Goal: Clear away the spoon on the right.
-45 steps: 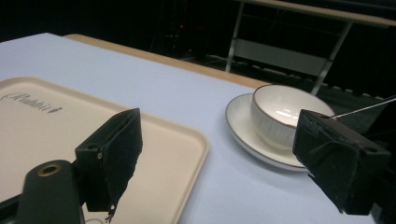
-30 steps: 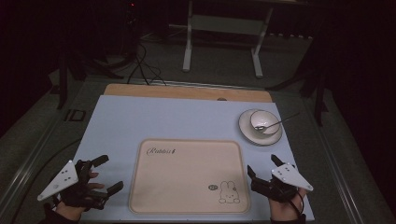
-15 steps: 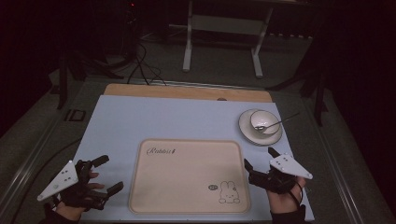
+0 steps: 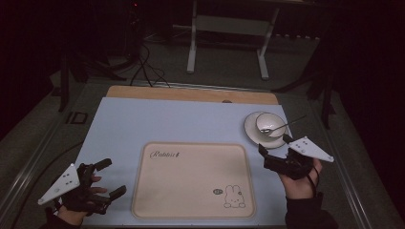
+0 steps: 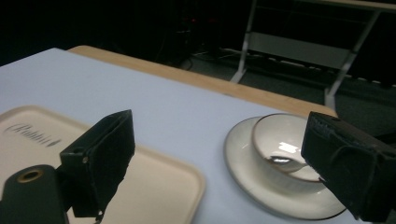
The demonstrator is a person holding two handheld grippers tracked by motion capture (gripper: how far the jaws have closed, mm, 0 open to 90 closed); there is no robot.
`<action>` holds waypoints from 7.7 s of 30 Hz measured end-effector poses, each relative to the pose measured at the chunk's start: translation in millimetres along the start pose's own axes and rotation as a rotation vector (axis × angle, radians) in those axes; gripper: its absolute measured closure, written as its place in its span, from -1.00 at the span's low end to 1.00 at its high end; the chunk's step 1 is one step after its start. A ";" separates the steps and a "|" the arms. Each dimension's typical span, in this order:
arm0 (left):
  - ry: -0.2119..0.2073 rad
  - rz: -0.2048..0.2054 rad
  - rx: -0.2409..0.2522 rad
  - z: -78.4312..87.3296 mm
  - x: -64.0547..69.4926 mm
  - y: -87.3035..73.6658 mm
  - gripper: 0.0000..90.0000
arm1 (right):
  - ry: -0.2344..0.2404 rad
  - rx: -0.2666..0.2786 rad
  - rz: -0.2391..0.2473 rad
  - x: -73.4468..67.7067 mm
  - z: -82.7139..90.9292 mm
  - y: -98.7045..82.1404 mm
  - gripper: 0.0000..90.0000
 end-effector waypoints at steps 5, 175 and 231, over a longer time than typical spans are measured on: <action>-0.002 0.005 0.003 -0.4 -0.1 -0.1 -1.00 | -0.035 0.013 -0.013 24.4 -7.3 10.0 -0.79; -0.007 -0.026 -0.023 -4.9 4.9 -2.4 -1.00 | 0.442 -0.152 -0.114 66.2 -62.0 106.7 0.99; -0.020 -0.028 -0.030 -6.0 4.7 -3.8 -1.00 | 1.054 -0.503 -0.049 -74.8 -98.6 -10.4 0.99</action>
Point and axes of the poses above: each handheld gripper's, and its own axes: z roughly backward along the jaws, y roughly out of its top, x roughly to its right, the point moved 3 cm from there along -z, roughly forward along the jaws, and after that the axes turned 7 degrees about x, right-handed, at the moved point
